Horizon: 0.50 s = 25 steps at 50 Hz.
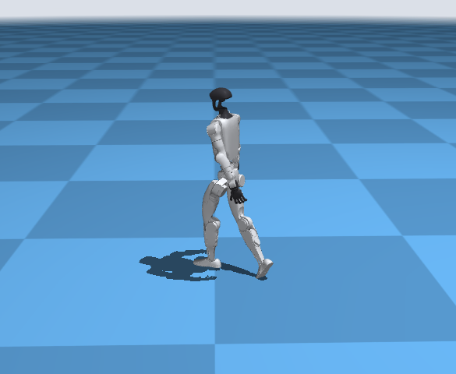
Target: Walk run
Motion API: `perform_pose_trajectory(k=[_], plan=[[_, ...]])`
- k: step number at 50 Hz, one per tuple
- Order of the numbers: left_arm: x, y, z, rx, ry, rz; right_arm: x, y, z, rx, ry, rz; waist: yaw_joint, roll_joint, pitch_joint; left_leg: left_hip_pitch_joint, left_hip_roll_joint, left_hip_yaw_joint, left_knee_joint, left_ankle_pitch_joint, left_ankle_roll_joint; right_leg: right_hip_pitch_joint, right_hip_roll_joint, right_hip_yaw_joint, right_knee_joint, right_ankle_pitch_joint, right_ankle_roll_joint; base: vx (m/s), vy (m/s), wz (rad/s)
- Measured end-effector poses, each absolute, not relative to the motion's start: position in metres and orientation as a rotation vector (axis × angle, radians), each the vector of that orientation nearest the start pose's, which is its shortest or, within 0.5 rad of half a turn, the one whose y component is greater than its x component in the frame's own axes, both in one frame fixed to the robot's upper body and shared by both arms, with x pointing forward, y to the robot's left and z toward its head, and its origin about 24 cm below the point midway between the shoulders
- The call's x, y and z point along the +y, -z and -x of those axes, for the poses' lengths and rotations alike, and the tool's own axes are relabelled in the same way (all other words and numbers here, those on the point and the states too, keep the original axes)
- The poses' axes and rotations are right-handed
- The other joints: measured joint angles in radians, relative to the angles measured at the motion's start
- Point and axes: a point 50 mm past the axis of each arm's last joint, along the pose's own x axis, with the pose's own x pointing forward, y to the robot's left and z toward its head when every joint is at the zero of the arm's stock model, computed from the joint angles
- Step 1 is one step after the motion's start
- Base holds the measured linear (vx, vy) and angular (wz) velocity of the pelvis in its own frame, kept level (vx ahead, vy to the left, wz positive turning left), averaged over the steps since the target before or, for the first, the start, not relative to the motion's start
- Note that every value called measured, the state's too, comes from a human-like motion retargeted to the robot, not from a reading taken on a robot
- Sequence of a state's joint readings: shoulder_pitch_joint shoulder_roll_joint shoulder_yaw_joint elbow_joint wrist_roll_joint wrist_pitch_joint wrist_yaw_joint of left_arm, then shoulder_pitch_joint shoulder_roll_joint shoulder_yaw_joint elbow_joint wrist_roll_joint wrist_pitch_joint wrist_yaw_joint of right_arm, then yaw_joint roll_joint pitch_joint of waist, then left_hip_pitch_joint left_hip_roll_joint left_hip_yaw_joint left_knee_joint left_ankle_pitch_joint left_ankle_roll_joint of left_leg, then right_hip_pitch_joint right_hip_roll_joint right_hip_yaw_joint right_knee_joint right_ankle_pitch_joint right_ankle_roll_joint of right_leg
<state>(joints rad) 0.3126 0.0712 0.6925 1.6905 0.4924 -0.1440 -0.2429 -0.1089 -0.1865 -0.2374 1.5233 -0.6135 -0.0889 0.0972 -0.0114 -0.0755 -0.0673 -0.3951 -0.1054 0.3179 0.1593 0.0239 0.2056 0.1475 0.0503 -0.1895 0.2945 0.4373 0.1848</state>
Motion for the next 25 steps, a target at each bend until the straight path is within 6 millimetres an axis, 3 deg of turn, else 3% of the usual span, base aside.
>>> perform_pose_trajectory(k=[2, 3, 5, 7, 12, 17, 20, 21, 23, 25], plan=[[0.159, 0.165, 0.099, 1.645, -0.188, 0.455, -0.218, 0.173, -0.044, 1.442, -0.245, 0.435, -0.030, 0.007, 0.000, 0.032, 0.001, -0.019, 0.059, -0.054, 0.016, -0.094, 0.031, 0.059, 0.252, 0.086, 0.075, 1.09, -0.07, 0.68], [0.166, 0.169, 0.083, 1.590, -0.228, 0.474, -0.218, 0.174, -0.033, 1.478, -0.246, 0.444, -0.031, 0.003, 0.010, 0.060, 0.006, 0.014, 0.079, -0.075, 0.017, -0.151, 0.037, 0.080, 0.407, 0.086, 0.076, 1.02, -0.10, 0.84], [0.182, 0.175, 0.046, 1.477, -0.294, 0.485, -0.216, 0.175, -0.012, 1.545, -0.259, 0.434, -0.052, 0.079, 0.008, 0.114, 0.041, -0.056, 0.057, -0.095, 0.022, -0.218, 0.164, 0.145, 0.435, 0.086, 0.074, 0.91, 0.05, 1.09], [0.193, 0.177, 0.006, 1.355, -0.312, 0.468, -0.215, 0.175, 0.009, 1.605, -0.274, 0.403, -0.058, 0.113, 0.018, 0.171, 0.026, -0.101, 0.038, -0.110, 0.030, -0.287, 0.156, 0.166, 0.490, -0.044, 0.023, 0.82, 0.11, 1.10], [0.220, 0.163, -0.090, 1.069, -0.164, 0.292, -0.203, 0.172, 0.058, 1.718, -0.286, 0.263, -0.148, 0.162, 0.029, 0.310, -0.025, -0.297, -0.035, -0.116, 0.040, -0.449, 0.003, 0.075, 0.391, -0.293, -0.143, 0.83, -0.01, 1.84], [0.245, 0.128, -0.168, 0.833, -0.002, 0.043, -0.198, 0.166, 0.088, 1.822, -0.328, 0.177, -0.231, 0.120, 0.043, 0.424, -0.122, -0.458, -0.052, -0.147, 0.056, -0.539, -0.123, 0.079, 0.031, -0.331, -0.118, 0.78, -0.16, 1.61], [0.255, 0.111, -0.194, 0.756, 0.049, -0.086, -0.199, 0.163, 0.097, 1.866, -0.347, 0.164, -0.257, 0.095, 0.064, 0.508, -0.155, -0.525, -0.049, -0.165, 0.056, -0.586, -0.124, 0.196, -0.163, -0.380, -0.093, 0.95, -0.29, 1.17], [0.257, 0.108, -0.197, 0.749, 0.055, -0.114, -0.200, 0.162, 0.098, 1.872, -0.349, 0.168, -0.261, 0.092, 0.071, 0.534, -0.153, -0.528, -0.047, -0.166, 0.050, -0.593, -0.124, 0.226, -0.220, -0.397, -0.049, 0.78, -0.25, 0.85], [0.260, 0.107, -0.198, 0.755, 0.058, -0.151, -0.203, 0.162, 0.098, 1.880, -0.352, 0.182, -0.263, 0.092, 0.079, 0.579, -0.143, -0.524, -0.039, -0.157, 0.034, -0.602, -0.130, 0.206, -0.295, -0.420, 0.006, 0.73, -0.27, 0.62], [0.261, 0.113, -0.189, 0.795, 0.049, -0.156, -0.208, 0.162, 0.095, 1.886, -0.347, 0.201, -0.275, 0.091, 0.075, 0.612, -0.137, -0.525, -0.020, -0.126, 0.006, -0.600, -0.117, 0.210, -0.279, -0.424, 0.003, 1.12, -0.46, 0.57]])
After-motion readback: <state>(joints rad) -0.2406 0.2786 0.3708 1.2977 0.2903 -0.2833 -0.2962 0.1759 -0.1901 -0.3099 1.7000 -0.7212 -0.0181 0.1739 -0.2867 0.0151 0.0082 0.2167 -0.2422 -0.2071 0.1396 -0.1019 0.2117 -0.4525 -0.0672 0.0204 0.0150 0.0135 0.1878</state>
